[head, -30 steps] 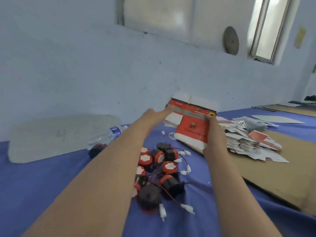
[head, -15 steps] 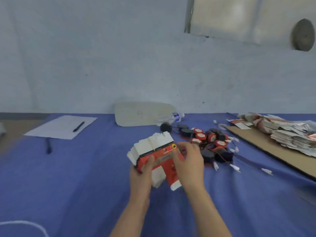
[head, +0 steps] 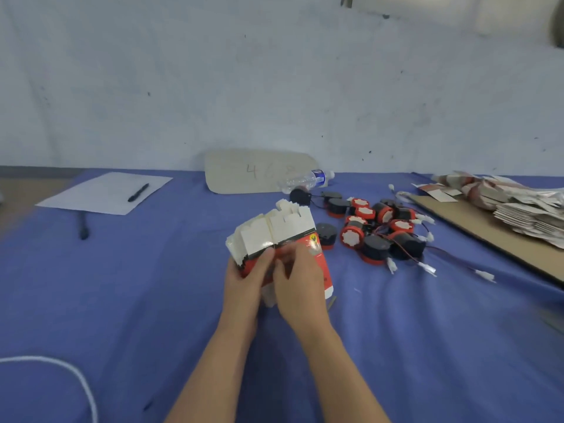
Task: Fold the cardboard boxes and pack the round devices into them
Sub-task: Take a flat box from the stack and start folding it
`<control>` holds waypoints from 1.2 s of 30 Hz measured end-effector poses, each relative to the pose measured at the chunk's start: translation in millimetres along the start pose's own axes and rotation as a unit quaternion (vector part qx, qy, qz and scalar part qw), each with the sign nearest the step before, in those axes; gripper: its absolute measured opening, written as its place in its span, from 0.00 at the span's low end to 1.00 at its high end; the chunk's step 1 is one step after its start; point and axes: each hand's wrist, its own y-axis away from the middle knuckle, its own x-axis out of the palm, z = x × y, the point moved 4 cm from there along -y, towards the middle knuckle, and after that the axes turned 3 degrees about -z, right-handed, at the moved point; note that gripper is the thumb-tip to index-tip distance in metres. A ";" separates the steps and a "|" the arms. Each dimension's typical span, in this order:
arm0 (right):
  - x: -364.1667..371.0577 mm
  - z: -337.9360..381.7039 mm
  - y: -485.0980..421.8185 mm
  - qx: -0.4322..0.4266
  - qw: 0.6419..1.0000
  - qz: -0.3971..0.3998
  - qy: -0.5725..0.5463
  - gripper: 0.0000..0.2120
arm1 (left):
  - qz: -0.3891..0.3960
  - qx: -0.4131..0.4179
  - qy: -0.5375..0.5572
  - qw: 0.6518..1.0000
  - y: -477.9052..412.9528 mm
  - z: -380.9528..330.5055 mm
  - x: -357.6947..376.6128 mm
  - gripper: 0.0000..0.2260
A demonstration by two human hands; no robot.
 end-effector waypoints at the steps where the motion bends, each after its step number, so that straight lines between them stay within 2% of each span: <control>1: -0.4 1.2 0.8 0.001 1.000 0.006 0.003 0.05 | -0.002 0.019 -0.013 1.000 0.8 -2.6 1.8 0.16; 4: -2.0 5.3 2.5 -0.023 0.999 0.018 0.034 0.05 | 0.003 0.071 -0.037 0.997 4.5 -10.0 9.5 0.16; 8: -6.6 7.0 5.8 -0.037 0.997 0.044 0.058 0.07 | 0.010 0.097 -0.040 0.994 4.7 -15.1 13.7 0.18; 14: -1.7 3.1 8.2 0.073 0.979 0.142 -0.127 0.06 | 0.004 0.098 -0.021 0.995 4.9 -18.1 11.6 0.17; 16: -5.2 3.9 6.5 0.062 0.984 0.102 -0.130 0.07 | 0.009 0.107 -0.036 0.994 6.3 -19.6 13.6 0.17; 18: -13.9 5.8 5.8 0.022 0.995 -0.015 -0.093 0.08 | 0.013 0.110 -0.041 0.993 7.0 -19.6 15.6 0.18; 20: -18.2 12.3 6.8 -0.019 0.996 -0.076 -0.035 0.06 | 0.010 0.115 -0.041 0.992 6.8 -18.3 15.8 0.17; 24: -13.9 19.4 0.9 -0.048 0.989 -0.030 0.139 0.08 | 0.007 0.120 -0.043 0.992 5.9 -17.0 14.7 0.14; 28: -16.5 27.4 -13.8 -0.061 0.957 -0.004 0.283 0.04 | -0.005 0.106 -0.051 0.993 5.0 -14.7 14.8 0.14; 31: -15.3 28.4 -21.3 -0.090 0.927 -0.004 0.365 0.08 | -0.008 0.096 -0.048 0.994 4.6 -13.4 14.0 0.16; 33: -17.3 22.3 -23.3 -0.099 0.934 -0.014 0.342 0.10 | -0.010 0.099 -0.049 0.994 5.1 -15.0 14.9 0.16; 34: -20.5 16.7 -22.7 -0.090 0.953 -0.018 0.287 0.09 | -0.012 0.104 -0.050 0.993 5.0 -15.5 15.1 0.15; 36: -30.3 6.3 -19.6 -0.034 0.996 -0.041 0.072 0.07 | -0.022 0.113 -0.054 0.992 4.5 -15.0 14.5 0.14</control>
